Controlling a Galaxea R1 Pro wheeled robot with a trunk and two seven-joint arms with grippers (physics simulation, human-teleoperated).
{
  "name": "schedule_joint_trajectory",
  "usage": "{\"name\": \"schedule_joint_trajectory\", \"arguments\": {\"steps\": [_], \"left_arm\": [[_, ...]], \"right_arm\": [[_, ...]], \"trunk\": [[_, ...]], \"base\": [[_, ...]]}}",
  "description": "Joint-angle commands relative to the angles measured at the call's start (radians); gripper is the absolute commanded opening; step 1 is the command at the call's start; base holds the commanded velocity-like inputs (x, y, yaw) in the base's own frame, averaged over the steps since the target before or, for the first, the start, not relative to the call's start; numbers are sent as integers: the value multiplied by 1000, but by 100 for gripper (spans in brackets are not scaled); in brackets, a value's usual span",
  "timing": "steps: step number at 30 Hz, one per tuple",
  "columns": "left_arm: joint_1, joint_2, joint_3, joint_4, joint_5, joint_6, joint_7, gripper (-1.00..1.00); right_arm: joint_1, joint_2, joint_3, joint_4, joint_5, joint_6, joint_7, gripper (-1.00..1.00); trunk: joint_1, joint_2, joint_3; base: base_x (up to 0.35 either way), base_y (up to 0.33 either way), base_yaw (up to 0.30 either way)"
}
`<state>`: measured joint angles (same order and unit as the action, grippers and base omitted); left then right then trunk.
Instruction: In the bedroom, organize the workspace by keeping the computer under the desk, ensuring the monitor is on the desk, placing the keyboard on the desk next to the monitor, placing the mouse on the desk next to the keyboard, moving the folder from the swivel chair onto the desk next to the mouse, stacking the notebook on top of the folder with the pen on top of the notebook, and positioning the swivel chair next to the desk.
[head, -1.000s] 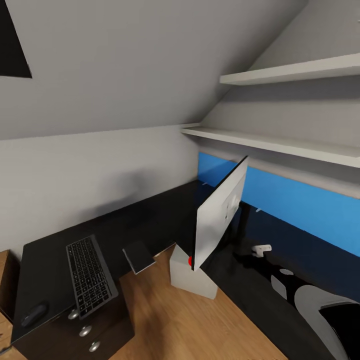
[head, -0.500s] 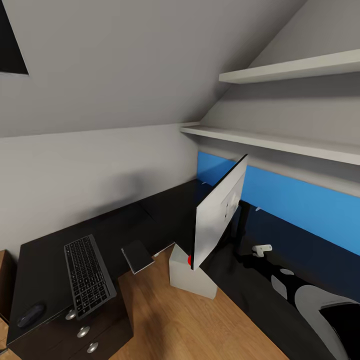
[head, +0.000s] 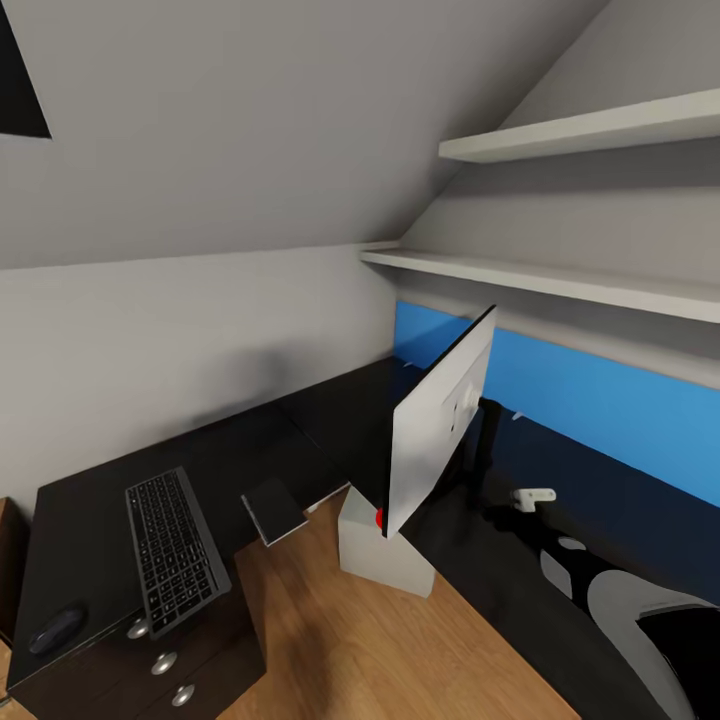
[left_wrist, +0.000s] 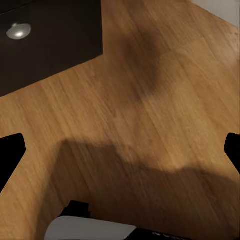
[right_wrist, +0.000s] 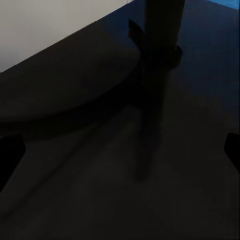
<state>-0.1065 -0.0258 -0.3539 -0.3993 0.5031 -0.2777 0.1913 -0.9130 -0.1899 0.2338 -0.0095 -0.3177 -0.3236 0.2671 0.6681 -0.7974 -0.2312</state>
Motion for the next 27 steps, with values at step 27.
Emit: {"name": "schedule_joint_trajectory", "arguments": {"steps": [27], "left_arm": [[15, 3, -18, -124, -1, -167, 50, 100]], "right_arm": [[-1, 57, -26, -10, -90, -46, -408, 100]], "trunk": [[104, -190, -86]], "base": [[0, 0, 0]]}}
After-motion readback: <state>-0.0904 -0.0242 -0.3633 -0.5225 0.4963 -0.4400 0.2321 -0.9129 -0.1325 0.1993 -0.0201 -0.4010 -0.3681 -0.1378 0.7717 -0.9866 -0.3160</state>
